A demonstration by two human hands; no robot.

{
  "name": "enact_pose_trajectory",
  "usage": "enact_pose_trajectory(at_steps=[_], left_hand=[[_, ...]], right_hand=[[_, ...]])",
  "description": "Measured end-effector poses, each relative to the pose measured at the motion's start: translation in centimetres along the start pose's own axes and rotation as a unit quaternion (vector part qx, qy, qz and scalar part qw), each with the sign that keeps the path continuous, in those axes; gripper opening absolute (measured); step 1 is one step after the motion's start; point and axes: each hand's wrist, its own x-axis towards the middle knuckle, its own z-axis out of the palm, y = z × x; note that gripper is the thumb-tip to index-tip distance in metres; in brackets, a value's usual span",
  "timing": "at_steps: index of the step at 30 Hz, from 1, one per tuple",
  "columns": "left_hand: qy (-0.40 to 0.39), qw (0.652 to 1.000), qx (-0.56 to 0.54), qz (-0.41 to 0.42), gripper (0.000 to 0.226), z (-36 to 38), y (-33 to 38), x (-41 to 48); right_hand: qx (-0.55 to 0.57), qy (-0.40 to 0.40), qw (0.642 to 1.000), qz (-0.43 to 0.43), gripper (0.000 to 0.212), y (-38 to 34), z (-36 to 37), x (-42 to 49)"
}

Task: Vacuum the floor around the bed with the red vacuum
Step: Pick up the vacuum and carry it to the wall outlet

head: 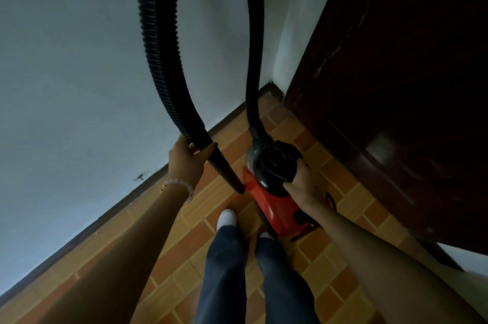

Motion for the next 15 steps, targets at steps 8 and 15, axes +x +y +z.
enact_pose_trajectory(at_steps=[8, 15], left_hand=[[0.038, 0.996, -0.078, 0.036, 0.036, -4.3, 6.9, -12.2], [0.113, 0.985, -0.107, 0.07, 0.031, -9.9, 7.2, -20.4]], right_hand=[[-0.021, 0.021, 0.99, -0.14, 0.037, -2.5, -8.2, -8.4], [-0.093, 0.033, 0.952, -0.29, 0.041, -5.8, -11.3, -13.1]])
